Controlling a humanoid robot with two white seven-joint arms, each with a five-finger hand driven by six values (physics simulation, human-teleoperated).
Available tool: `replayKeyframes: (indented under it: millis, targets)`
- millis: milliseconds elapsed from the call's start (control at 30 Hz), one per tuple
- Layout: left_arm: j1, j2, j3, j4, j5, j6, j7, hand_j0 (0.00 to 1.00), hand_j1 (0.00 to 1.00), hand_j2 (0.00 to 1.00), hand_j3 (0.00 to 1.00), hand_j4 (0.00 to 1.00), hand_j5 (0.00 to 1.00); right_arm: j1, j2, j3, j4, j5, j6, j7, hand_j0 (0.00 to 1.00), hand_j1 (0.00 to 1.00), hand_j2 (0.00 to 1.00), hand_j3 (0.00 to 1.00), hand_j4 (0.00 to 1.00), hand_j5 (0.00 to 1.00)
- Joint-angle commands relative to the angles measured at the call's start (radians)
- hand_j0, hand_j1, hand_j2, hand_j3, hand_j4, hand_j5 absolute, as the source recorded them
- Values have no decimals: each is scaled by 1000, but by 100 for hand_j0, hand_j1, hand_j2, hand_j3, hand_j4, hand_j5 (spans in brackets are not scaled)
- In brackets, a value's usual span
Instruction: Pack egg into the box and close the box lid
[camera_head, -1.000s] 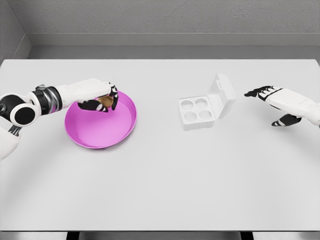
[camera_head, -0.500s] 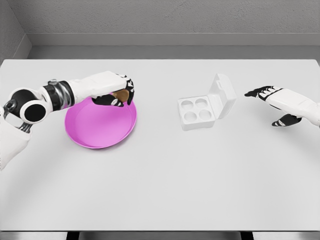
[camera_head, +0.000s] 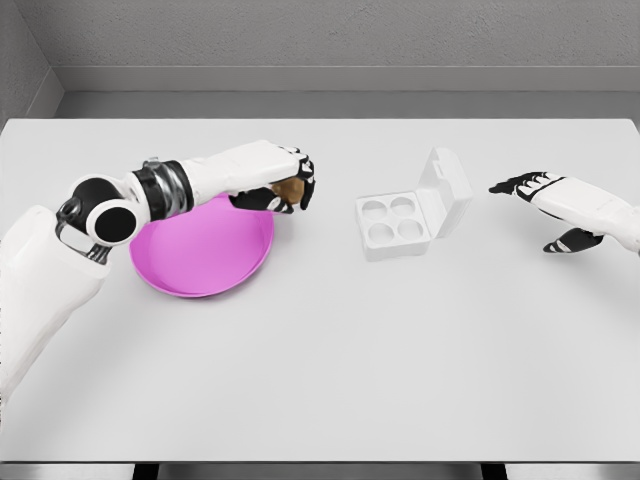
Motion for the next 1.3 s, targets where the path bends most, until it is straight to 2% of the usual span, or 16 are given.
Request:
replayKeyframes:
  millis: [0, 367, 933, 1267]
  targets:
    - [0, -31, 0, 3, 0, 1, 1, 27, 27, 27, 27, 27, 27, 0, -1, -1, 0, -6, 2, 0, 100, 100, 100, 100, 100, 100]
    - [-43, -154, -6, 121, -6, -1, 1, 27, 27, 27, 27, 27, 27, 0, -1, -1, -2, -7, -1, 0, 100, 100, 100, 100, 100, 100]
    - [-54, -281, -23, 190, -37, 1, 1, 27, 27, 27, 27, 27, 27, 2, -1, -1, 0, -7, 1, 0, 100, 100, 100, 100, 100, 100]
    - [-75, -381, -23, 309, -73, -1, 1, 27, 27, 27, 27, 27, 27, 2, -1, -1, -2, -7, 1, 0, 100, 100, 100, 100, 100, 100]
